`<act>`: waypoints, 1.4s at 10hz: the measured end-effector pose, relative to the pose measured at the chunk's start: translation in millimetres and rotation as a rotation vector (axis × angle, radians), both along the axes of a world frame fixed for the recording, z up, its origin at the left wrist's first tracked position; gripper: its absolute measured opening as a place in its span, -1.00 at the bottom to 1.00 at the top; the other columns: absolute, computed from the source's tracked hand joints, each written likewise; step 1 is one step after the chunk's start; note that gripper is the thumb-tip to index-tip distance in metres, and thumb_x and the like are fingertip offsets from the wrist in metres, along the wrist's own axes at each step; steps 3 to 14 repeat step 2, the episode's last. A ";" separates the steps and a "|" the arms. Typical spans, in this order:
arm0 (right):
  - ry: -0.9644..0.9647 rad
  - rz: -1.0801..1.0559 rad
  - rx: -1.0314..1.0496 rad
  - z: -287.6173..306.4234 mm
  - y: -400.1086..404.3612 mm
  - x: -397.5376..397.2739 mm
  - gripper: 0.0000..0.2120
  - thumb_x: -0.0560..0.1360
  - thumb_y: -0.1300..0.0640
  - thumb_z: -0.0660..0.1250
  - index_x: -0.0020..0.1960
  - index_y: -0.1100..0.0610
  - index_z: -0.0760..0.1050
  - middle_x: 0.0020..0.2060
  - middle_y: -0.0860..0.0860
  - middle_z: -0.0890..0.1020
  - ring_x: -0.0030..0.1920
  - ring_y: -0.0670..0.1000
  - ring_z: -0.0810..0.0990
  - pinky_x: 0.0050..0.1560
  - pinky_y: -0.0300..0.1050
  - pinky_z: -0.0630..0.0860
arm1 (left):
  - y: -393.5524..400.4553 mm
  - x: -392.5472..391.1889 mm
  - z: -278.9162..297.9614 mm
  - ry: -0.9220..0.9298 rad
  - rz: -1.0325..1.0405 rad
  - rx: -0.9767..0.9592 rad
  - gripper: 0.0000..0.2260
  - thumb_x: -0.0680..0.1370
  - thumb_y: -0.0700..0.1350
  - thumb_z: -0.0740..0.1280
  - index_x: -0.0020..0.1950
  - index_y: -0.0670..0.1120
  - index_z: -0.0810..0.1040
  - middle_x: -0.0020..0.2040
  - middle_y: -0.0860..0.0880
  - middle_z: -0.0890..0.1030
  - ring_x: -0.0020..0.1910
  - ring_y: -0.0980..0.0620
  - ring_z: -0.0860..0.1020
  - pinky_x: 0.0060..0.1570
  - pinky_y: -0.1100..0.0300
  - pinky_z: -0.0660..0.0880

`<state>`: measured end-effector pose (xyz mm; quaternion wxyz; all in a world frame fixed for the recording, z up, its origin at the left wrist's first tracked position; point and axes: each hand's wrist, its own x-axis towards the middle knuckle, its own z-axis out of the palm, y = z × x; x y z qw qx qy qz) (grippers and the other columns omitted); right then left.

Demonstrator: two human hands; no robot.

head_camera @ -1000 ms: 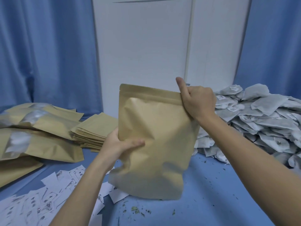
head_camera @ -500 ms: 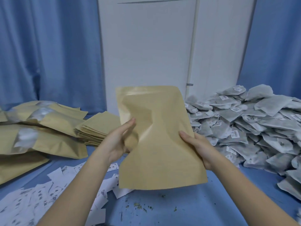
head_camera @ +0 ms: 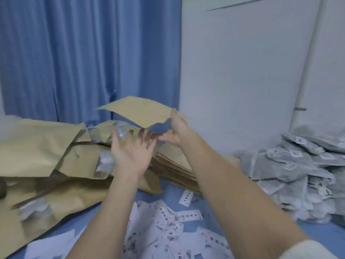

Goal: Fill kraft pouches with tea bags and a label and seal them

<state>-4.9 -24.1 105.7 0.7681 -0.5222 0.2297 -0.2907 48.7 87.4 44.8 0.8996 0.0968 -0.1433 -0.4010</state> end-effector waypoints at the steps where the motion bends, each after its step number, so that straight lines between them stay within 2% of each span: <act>1: 0.126 -0.043 -0.063 -2.4 0.7 63.5 -0.51 0.60 -0.16 0.00 0.37 0.15 0.27 0.21 0.19 0.46 0.11 0.21 0.54 0.07 0.10 0.50 | -20.4 30.2 18.9 -0.100 0.137 0.284 -0.47 0.61 0.07 0.20 0.53 -0.04 0.13 0.52 -0.17 0.17 0.49 -0.13 0.20 0.42 0.05 0.23; 2: 0.097 -0.070 0.017 -26.1 2.3 75.8 -0.68 0.59 -0.10 0.07 0.18 0.11 0.34 0.25 0.14 0.42 0.01 0.17 0.58 -0.08 0.02 0.52 | -31.8 36.5 17.5 -0.207 0.185 0.448 -0.66 0.64 -0.07 0.18 0.39 -0.13 0.34 0.50 -0.11 0.22 0.31 -0.10 0.40 0.27 0.12 0.36; 14: 0.097 -0.070 0.017 -26.1 2.3 75.8 -0.68 0.59 -0.10 0.07 0.18 0.11 0.34 0.25 0.14 0.42 0.01 0.17 0.58 -0.08 0.02 0.52 | -31.8 36.5 17.5 -0.207 0.185 0.448 -0.66 0.64 -0.07 0.18 0.39 -0.13 0.34 0.50 -0.11 0.22 0.31 -0.10 0.40 0.27 0.12 0.36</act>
